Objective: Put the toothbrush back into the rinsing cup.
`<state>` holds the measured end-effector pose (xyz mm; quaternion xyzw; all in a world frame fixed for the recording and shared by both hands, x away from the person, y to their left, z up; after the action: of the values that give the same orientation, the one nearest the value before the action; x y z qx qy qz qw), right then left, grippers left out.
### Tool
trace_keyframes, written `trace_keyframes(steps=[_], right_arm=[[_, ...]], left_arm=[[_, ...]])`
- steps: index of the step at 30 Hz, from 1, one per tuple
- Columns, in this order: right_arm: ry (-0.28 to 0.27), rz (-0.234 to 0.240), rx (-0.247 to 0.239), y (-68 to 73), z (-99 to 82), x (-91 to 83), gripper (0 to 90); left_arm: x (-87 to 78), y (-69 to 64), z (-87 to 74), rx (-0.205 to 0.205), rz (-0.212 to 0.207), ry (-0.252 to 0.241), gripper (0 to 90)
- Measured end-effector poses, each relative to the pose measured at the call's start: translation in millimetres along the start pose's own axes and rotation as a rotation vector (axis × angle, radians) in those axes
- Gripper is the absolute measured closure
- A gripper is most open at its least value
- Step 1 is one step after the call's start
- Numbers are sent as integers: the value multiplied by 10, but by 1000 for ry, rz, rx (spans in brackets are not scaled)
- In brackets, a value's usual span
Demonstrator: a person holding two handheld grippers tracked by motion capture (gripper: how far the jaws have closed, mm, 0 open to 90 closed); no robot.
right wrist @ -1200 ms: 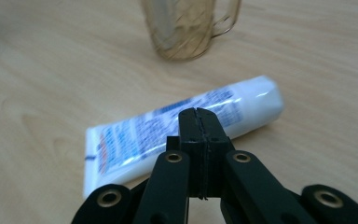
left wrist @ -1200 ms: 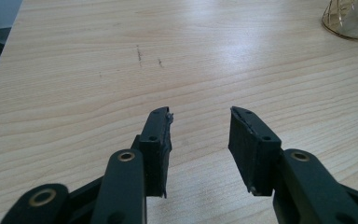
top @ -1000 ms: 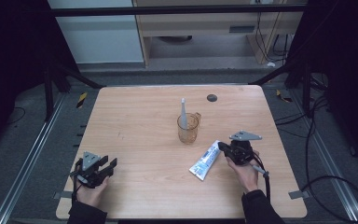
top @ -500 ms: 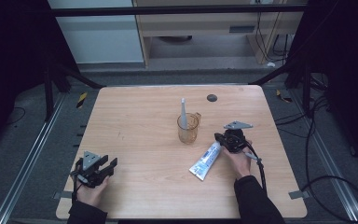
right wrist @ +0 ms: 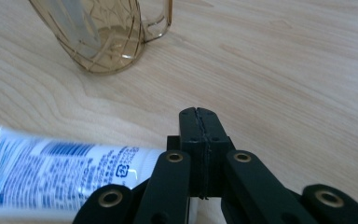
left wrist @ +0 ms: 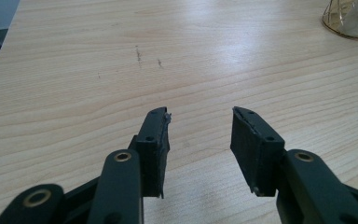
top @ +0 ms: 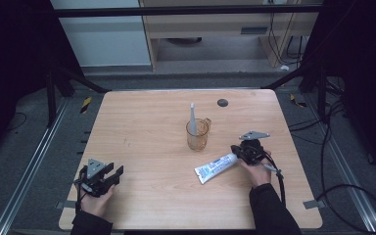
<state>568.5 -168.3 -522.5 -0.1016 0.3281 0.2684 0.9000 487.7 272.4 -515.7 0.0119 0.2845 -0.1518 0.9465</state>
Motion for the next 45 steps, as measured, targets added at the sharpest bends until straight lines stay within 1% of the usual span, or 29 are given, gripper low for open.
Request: trace_keyframes(steps=[4,6,9,11,14,18,19,23,28,30,32,33,34,35,36,37,39,40,42,45], right_arm=[[15,-7,-14,-3,-67,-80,900],[16,-10,-13,7,-99,-115,900],[19,-1,-5,30,-149,-176,900],[28,-7,-19,34,-181,-218,900],[22,1,-17,55,-217,-279,900],[31,5,-21,66,-257,-337,900],[29,7,-19,76,-264,-349,900],[43,4,-42,113,-313,-402,900],[54,16,-43,169,-395,-472,900],[53,14,-47,176,-410,-477,900],[42,0,-46,144,-383,-471,900],[37,-8,-33,123,-360,-468,900],[21,-15,-29,94,-330,-461,900],[7,-22,-14,69,-302,-448,900],[-4,-21,1,50,-279,-433,900],[-14,-20,7,37,-259,-415,900],[-14,-18,11,31,-245,-368,900],[-5,-12,13,32,-251,-342,900],[11,-14,10,33,-271,-303,900],[18,9,3,70,-280,-289,900]], left_arm=[[1,0,1,4,1,0,554],[1,1,0,0,2,-1,553],[0,5,0,-3,2,-2,550],[-1,5,0,-4,2,-1,548],[3,7,-1,-4,3,-2,548],[0,9,3,-8,4,-6,546],[0,12,2,-7,4,-4,544],[3,20,-2,-7,6,-2,537],[10,25,-6,-7,8,3,528],[15,25,-8,-6,8,5,526],[20,24,-8,-7,9,2,523],[19,25,-8,-3,9,3,522],[19,26,-8,-5,10,3,522],[20,27,-9,-4,12,3,521],[21,29,-9,-4,12,4,520],[24,31,-11,-4,12,6,520],[29,31,-14,-5,12,8,520],[31,31,-14,-4,12,8,520],[31,32,-13,0,12,8,520],[33,35,-15,0,13,10,520]])
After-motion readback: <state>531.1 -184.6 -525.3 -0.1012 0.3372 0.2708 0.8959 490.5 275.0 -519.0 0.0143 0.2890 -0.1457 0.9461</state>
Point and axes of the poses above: each handheld gripper's, and its own axes: x roughly forward along the jaws, z roughly out of its top, y roughly to its left, the point moved 7 cm from there along x, roughly forward along the jaws, and after that the axes turned 4 degrees about -x, right-handed, at the moved point
